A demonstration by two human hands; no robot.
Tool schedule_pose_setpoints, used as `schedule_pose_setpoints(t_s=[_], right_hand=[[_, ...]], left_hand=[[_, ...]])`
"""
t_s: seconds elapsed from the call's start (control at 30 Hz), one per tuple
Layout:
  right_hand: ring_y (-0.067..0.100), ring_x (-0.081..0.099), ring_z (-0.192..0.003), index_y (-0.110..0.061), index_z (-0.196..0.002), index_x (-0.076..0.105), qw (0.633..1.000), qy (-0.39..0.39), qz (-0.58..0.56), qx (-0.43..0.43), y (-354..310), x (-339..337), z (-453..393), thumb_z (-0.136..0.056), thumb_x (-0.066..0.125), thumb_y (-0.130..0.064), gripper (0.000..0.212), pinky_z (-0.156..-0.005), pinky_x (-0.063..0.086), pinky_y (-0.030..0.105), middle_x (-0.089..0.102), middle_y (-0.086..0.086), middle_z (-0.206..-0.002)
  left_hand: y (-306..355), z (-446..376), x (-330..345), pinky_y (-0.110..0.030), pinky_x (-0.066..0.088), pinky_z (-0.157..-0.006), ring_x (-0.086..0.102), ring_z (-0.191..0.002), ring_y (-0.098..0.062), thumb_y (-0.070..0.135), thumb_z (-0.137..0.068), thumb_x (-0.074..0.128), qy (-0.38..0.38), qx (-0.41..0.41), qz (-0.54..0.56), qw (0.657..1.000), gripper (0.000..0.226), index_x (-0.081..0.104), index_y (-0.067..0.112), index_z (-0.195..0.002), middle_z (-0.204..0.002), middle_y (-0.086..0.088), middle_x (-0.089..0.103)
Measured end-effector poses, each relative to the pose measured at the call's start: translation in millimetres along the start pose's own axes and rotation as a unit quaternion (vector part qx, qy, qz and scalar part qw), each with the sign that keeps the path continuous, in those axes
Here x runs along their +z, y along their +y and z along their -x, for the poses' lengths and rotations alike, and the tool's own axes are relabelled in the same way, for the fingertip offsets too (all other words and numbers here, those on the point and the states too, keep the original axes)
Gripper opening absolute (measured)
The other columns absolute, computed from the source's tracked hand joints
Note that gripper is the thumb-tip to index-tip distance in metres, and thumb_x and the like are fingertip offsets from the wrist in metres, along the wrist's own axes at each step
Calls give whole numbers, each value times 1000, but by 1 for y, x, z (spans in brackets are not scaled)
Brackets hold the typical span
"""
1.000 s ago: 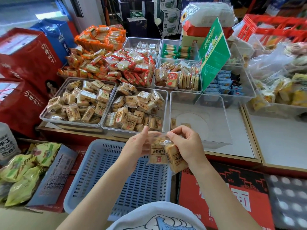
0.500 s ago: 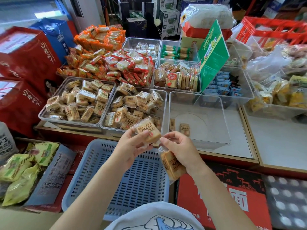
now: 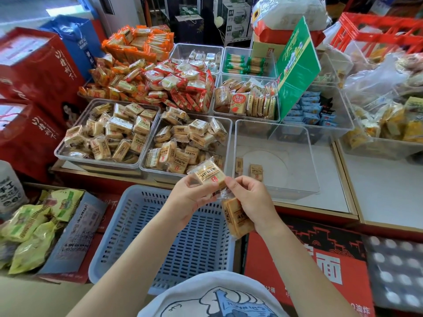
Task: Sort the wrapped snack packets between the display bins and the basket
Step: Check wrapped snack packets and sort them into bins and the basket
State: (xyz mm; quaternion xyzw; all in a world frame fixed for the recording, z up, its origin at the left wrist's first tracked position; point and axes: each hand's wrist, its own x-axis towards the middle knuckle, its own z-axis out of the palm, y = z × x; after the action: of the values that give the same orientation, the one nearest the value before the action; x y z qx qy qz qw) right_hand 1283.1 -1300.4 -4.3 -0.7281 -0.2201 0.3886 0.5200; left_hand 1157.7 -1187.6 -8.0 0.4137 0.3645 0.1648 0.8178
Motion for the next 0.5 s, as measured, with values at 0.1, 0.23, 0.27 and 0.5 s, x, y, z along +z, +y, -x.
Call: schedule_pose_setpoints(t_s=[0.1, 0.23, 0.27, 0.5], right_hand=[[13, 68, -65, -16, -89, 71, 1000, 4, 18, -6, 0, 0, 0, -98, 65, -36, 23, -64, 56, 24, 71, 2, -74], [26, 72, -78, -19, -90, 71, 999, 1, 42, 0, 3, 2, -1, -100, 64, -31, 17, -72, 59, 33, 74, 9, -84], [27, 72, -80, -19, -91, 71, 999, 1, 44, 4, 4, 3, -1, -100, 64, -30, 16, -72, 59, 34, 75, 8, -84], [15, 66, -69, -16, -88, 69, 999, 16, 48, -7, 3, 3, -1, -98, 65, -24, 14, -65, 54, 26, 72, 8, -81]], left_hand=[[0, 0, -1, -27, 61, -71, 75, -91, -20, 5, -81, 76, -3, 3, 7, 1000, 43, 62, 0, -121, -105, -13, 77], [-2, -1, -2, -23, 59, -68, 75, -86, -19, -6, -89, 69, -7, -10, 1, 1000, 30, 62, 1, -117, -100, -11, 77], [-3, -1, -3, -24, 59, -70, 75, -86, -20, -8, -88, 68, -8, -11, -6, 1000, 33, 61, 1, -119, -100, -11, 77], [-13, -4, -6, -34, 60, -79, 76, -90, -26, 15, -70, 84, 58, 29, -17, 998, 106, 24, 7, -158, -105, -15, 78]])
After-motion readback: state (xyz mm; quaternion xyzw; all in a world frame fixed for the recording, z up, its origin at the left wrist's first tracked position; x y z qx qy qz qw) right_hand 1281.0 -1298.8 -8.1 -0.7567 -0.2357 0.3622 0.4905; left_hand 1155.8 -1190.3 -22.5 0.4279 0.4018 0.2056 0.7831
